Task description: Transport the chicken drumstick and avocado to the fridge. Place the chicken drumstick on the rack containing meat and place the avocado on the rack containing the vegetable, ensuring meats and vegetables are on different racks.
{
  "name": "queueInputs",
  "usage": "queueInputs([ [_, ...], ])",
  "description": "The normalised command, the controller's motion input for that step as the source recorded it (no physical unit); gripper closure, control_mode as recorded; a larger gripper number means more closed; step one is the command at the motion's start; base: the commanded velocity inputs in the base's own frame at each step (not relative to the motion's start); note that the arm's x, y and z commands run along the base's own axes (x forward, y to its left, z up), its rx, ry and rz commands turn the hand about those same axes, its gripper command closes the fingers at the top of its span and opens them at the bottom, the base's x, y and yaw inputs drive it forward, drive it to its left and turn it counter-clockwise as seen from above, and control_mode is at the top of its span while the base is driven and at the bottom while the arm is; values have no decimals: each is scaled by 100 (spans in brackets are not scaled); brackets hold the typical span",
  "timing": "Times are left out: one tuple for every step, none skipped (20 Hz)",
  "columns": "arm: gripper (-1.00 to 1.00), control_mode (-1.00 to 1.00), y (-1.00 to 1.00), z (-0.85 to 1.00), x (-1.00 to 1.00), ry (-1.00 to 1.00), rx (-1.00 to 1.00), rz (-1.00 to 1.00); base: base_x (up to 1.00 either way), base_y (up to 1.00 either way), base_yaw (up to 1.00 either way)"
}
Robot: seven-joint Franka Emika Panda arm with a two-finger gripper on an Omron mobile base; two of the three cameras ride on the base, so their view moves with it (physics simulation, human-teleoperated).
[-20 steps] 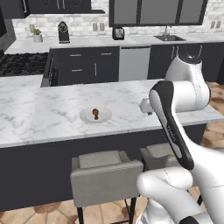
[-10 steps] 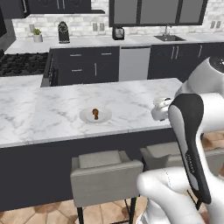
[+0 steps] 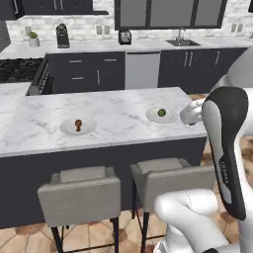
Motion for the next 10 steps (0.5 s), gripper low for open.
queueInputs([
  [-100,100,0,0,0,0,0,0,-90,-100,26],
  [-100,100,0,0,0,0,0,0,-63,-100,33],
  [-100,100,0,0,0,0,0,0,-32,-100,39],
  [-100,100,0,0,0,0,0,0,-9,-100,50],
  [-100,100,0,0,0,0,0,0,-9,-100,55],
  [-100,100,0,0,0,0,0,0,-9,-100,57],
  [-100,100,0,0,0,0,0,0,-9,-100,58],
  [-100,100,0,0,0,0,0,0,-10,-100,56],
  [-100,100,0,0,0,0,0,0,-9,-100,52],
  [-100,100,0,0,0,0,0,0,-9,-100,52],
])
